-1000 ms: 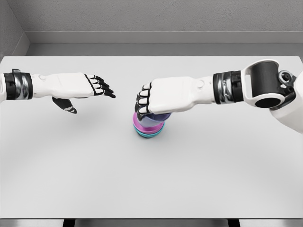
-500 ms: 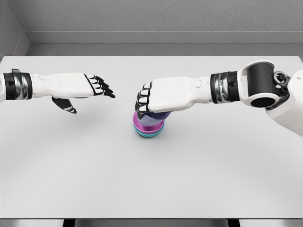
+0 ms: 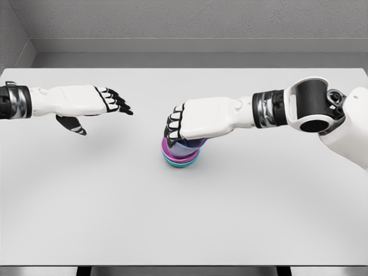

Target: Stacking bowl and cup with both arms

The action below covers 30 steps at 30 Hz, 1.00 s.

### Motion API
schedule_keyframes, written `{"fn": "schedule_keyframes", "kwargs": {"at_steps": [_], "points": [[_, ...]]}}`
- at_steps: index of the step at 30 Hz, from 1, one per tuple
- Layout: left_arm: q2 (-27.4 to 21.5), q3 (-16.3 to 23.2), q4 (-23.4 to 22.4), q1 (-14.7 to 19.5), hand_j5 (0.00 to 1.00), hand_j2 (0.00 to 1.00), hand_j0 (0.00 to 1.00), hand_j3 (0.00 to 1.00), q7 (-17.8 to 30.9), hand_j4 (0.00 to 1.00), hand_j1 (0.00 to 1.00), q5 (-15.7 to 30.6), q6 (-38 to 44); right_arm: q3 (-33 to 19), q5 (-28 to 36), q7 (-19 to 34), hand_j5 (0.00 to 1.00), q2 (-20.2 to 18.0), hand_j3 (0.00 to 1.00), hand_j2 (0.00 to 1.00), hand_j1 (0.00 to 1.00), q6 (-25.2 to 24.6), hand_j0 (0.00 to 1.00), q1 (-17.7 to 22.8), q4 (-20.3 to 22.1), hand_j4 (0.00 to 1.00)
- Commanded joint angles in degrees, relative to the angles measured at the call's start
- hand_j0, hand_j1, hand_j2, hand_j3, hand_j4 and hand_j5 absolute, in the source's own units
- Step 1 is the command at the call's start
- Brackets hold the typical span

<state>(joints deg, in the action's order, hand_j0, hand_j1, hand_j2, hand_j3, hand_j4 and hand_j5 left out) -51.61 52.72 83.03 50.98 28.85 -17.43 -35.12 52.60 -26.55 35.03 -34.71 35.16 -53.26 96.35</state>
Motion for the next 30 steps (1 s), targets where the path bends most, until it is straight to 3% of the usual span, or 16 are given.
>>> {"fn": "schedule_keyframes", "kwargs": {"at_steps": [1, 11, 16, 19, 22, 26, 28, 30], "points": [[-0.07, -0.07, 0.03, 0.0, 1.0, 1.0, 1.0, 1.0, -0.03, 1.0, 1.0, 0.38, 0.12, 0.49, 0.1, -0.03, 0.61, 0.17, 0.61, 0.61, 0.61, -0.16, 0.61, 0.0, -0.11, 0.61], [-0.07, 0.02, 0.03, 0.0, 1.0, 1.0, 1.0, 1.0, -0.03, 1.0, 1.0, 0.29, 0.12, 0.4, -1.04, -0.03, 0.62, 0.43, 0.62, 0.62, 0.62, -0.16, 0.62, 0.62, -0.11, 0.62], [-0.07, 0.02, 0.03, -0.09, 1.0, 1.0, 1.0, 1.0, -0.03, 1.0, 1.0, 0.29, 0.12, -0.04, -1.13, -0.03, 0.8, 0.43, 0.8, 0.8, 0.8, -0.16, 0.8, 0.53, -0.2, 0.8], [-0.07, 0.02, 0.03, -0.09, 1.0, 1.0, 1.0, 1.0, -0.03, 1.0, 1.0, 0.38, 0.12, -0.04, -1.75, -0.03, 1.0, 0.43, 1.0, 1.0, 1.0, -0.16, 1.0, 0.53, -0.2, 1.0], [-0.07, 0.02, 0.03, -0.09, 1.0, 1.0, 1.0, 1.0, -0.03, 1.0, 1.0, 0.38, 0.12, -0.04, -1.92, -0.03, 1.0, 0.43, 1.0, 1.0, 1.0, -0.16, 1.0, 0.53, -0.2, 1.0], [-0.07, 0.02, 0.03, -0.09, 1.0, 1.0, 1.0, 1.0, -0.03, 1.0, 1.0, 0.38, 0.12, -8.29, -1.84, -0.03, 1.0, -0.18, 1.0, 1.0, 1.0, -0.16, 1.0, 1.49, -0.37, 1.0], [-0.07, 0.02, 0.03, -0.09, 1.0, 1.0, 1.0, 1.0, -0.03, 1.0, 1.0, 0.38, 0.12, -14.17, -1.49, -0.03, 1.0, -0.53, 1.0, 1.0, 1.0, -0.16, 1.0, 2.02, -4.32, 1.0], [-0.07, 0.02, 0.03, -0.09, 1.0, 1.0, 1.0, 1.0, -0.03, 1.0, 1.0, 0.38, 0.12, -19.99, -1.48, -0.03, 1.0, -1.33, 1.0, 1.0, 1.0, -0.16, 1.0, 2.99, -12.67, 1.0]]}}
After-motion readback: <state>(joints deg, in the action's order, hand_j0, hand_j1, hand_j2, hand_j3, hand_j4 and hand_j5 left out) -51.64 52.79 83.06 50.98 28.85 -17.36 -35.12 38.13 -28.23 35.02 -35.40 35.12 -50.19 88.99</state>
